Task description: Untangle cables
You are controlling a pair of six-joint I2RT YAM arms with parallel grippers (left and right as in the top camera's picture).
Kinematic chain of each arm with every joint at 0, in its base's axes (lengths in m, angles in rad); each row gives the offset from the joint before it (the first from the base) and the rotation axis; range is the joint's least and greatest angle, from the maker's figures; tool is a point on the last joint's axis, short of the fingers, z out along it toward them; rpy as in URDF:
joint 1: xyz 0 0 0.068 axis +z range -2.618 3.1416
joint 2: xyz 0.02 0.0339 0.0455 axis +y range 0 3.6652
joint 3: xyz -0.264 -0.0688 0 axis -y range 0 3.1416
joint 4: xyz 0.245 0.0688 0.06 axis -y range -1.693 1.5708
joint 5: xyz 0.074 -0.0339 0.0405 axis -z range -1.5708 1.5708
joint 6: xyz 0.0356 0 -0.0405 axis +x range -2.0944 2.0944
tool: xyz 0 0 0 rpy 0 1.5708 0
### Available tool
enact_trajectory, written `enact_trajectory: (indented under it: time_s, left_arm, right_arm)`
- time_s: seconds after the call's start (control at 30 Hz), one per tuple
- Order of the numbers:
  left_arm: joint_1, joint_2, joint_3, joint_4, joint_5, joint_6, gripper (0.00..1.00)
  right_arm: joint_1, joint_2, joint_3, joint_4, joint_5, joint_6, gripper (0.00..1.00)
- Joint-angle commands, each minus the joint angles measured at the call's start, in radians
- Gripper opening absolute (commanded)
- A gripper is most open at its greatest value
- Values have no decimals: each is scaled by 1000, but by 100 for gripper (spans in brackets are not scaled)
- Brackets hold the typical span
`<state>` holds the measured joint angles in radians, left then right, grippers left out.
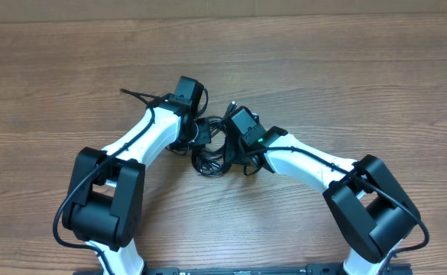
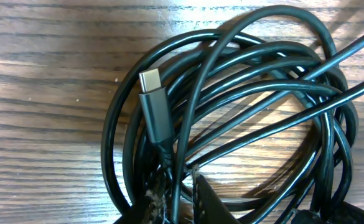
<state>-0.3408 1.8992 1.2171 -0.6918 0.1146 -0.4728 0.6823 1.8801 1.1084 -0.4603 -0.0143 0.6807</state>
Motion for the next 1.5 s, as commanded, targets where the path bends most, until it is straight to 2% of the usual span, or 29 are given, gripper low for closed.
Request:
enact_trajectory:
  time_s: [0.0, 0.3, 0.43, 0.47, 0.53, 0.57, 0.77, 0.83, 0.9, 0.93, 1.0, 1.27, 1.47]
  left_arm:
    - [-3, 11, -5, -10, -15, -26, 14]
    - [-20, 11, -35, -10, -51, -84, 15]
    - [-21, 11, -90, 26, -96, -114, 18]
    - [-19, 11, -92, 29, -96, -114, 17]
    - [-19, 10, -92, 35, -90, -112, 4]
    - [-18, 10, -90, 35, -87, -110, 4]
    - [21, 6, -15, 14, 109, -20, 4]
    - [43, 4, 18, 0, 192, 0, 4]
    - [68, 4, 43, 2, 297, 41, 4]
    - [79, 4, 47, 6, 345, 58, 4]
    - [98, 4, 48, 16, 423, 85, 4]
    - [113, 4, 48, 39, 523, 114, 4]
    - [113, 4, 48, 50, 541, 123, 4]
  right_arm:
    - [3, -36, 4, 3, 13, 3, 28]
    - [3, -36, 4, 1, 13, 3, 29]
    - [3, -36, 4, 1, 13, 3, 29]
    - [3, -36, 4, 1, 13, 3, 29]
    - [3, -36, 4, 1, 13, 3, 29]
    - [3, -36, 4, 1, 13, 3, 29]
    - [3, -36, 4, 3, 5, 3, 29]
    - [3, -36, 4, 16, -38, 3, 40]
    - [3, -36, 4, 29, -55, 3, 57]
    - [3, -36, 4, 40, -55, 3, 61]
    - [3, -36, 4, 60, -55, 3, 61]
    - [3, -36, 4, 91, -66, 80, 66]
    - [3, -36, 4, 134, -61, 114, 72]
